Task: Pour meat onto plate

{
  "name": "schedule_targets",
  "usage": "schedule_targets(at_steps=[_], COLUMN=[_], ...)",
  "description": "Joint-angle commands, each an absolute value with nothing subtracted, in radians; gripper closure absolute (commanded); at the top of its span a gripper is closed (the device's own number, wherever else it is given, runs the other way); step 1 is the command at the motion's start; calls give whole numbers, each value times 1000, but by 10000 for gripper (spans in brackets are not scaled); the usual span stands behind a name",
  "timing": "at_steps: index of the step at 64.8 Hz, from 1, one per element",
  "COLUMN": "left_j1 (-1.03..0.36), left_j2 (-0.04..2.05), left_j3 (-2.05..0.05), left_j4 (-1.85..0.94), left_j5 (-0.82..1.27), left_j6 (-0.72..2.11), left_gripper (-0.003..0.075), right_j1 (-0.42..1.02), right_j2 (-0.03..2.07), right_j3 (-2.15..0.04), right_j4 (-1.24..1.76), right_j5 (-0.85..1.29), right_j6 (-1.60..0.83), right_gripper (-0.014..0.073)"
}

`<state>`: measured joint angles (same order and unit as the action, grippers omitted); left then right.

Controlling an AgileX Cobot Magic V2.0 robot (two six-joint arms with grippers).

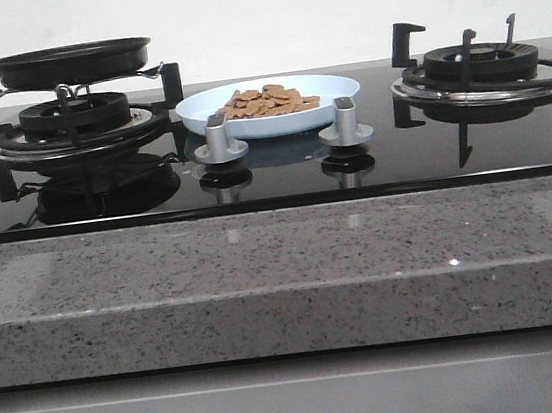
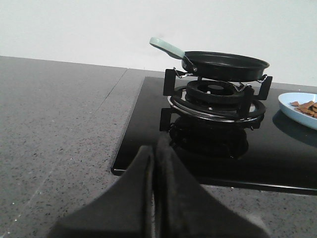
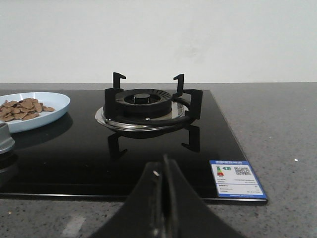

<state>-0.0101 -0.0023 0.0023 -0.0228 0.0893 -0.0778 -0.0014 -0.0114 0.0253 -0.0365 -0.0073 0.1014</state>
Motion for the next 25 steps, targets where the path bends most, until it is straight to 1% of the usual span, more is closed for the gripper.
schedule_targets(at_steps=[1,25], left_j1=[-18,-18], left_j2=[-20,-20], left_j3=[9,9], left_j4=[-23,-23], left_j5=[0,0], left_j6=[-84,-84], left_gripper=[741,741], right_j1=[-32,-39], right_j2=[-27,-27], right_j3=[21,21], right_j4=[-38,-38], right_j5=[-96,-96], right_j6=[92,92], right_gripper=[664,664])
